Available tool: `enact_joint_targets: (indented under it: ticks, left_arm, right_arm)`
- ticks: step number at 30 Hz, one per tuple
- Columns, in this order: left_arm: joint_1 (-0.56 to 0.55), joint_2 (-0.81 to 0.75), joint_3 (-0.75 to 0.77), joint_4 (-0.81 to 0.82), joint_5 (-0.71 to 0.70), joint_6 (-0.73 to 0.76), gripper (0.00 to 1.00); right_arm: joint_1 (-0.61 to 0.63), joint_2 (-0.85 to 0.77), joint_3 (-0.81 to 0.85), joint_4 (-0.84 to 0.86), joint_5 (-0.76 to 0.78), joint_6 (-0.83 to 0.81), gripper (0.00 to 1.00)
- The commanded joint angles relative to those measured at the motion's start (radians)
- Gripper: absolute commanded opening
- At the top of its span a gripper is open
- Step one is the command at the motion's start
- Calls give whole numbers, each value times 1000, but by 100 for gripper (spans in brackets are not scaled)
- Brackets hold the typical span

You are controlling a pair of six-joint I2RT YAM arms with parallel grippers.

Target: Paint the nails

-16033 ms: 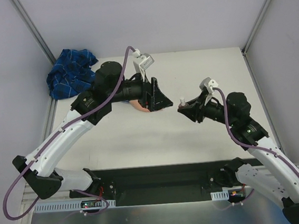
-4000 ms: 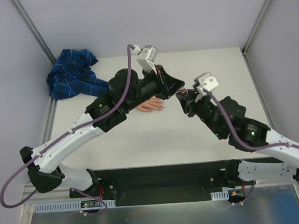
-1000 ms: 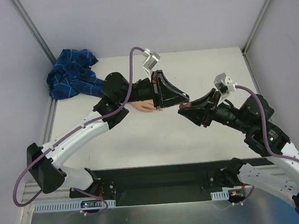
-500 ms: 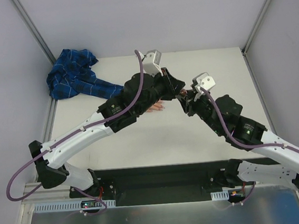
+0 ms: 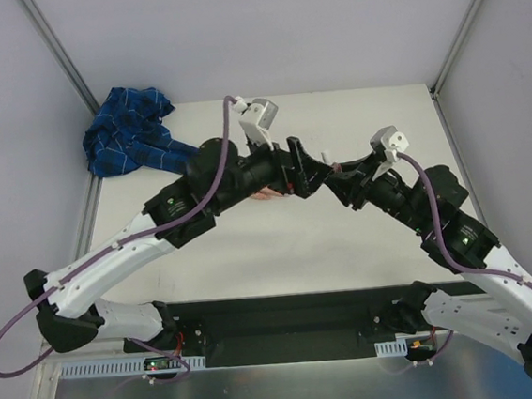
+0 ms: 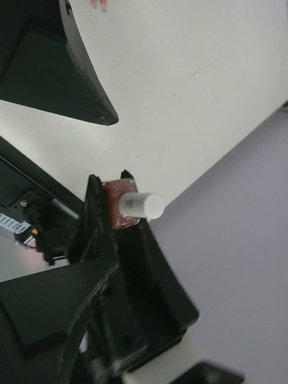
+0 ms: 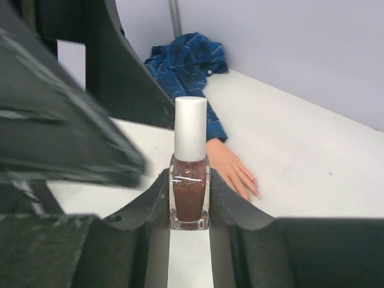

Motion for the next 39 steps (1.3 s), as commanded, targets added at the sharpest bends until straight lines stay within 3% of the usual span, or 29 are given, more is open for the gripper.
enact_joint_targets:
  ticks: [1,2,6,10,22,31,32,34,35,36,39]
  left_arm:
    - [94,-166,-94,143,334,107,90]
    - [114,-209,-124,196,455,104,89]
    - [188,-291,-306,391,603,41,88]
    - [225,-302,-371,551,727,-29,84]
    - [240,-134,-354,869,947,-240,67]
    - [238,-93,-334,864,958,-277,42]
    - [240,-91,-331,854,947,-266,32]
    - [238,-88,-310,795,935,-251,24]
    - [240,-90,-299,760,909,-229,8]
    - [238,-85,-285,723,890,-218,0]
    - [217,-79,-224,521,733,-145,0]
  right_arm:
    - [-63,-37,-3,39,-283,86,0]
    - [-76,-36,-1,41,-330,93,0]
    - [-122,-17,26,59,-509,152,0]
    - [-131,-10,40,82,-643,228,0]
    - [-139,-14,26,148,-681,290,0]
    - [-140,-20,13,151,-645,279,0]
    - [-140,-17,13,148,-641,276,0]
    - [-140,-14,13,141,-625,262,0]
    - [-142,-10,11,122,-615,255,0]
    - [-140,-8,13,110,-590,245,0]
    - [-137,5,34,30,-476,202,0]
